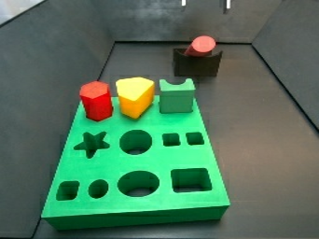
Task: Pick up the oval object. Move up. Place the oval object on the fixture. Regrasp the oval object. Move to above the board. Insert the oval object.
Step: Regrasp the oval object.
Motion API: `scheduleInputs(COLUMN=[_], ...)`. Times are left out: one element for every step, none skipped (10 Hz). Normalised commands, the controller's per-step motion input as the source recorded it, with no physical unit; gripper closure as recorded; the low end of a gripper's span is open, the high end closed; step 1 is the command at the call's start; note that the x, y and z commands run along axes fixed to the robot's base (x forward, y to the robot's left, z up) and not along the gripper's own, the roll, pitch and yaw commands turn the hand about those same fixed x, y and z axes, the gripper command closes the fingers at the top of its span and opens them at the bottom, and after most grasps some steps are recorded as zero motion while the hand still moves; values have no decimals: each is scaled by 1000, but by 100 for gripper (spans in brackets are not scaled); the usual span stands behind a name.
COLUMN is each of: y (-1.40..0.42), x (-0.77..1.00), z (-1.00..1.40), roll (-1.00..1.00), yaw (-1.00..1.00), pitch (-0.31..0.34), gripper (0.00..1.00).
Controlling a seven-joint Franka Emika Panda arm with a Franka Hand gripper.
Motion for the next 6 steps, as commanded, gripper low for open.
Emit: scheduleInputs(y=[-2,-4,-11,-11,-12,-11], x=[-1000,-1000,-1000,-1000,-1000,-1000], z=[-38,-3,-6,-9,4,8], roll=[68,83,101,106,109,108], yaw=[43,28,35,45,55,60], pitch=[-92,-116,-122,-117,-108,-101], gripper=[0,0,0,0,0,0])
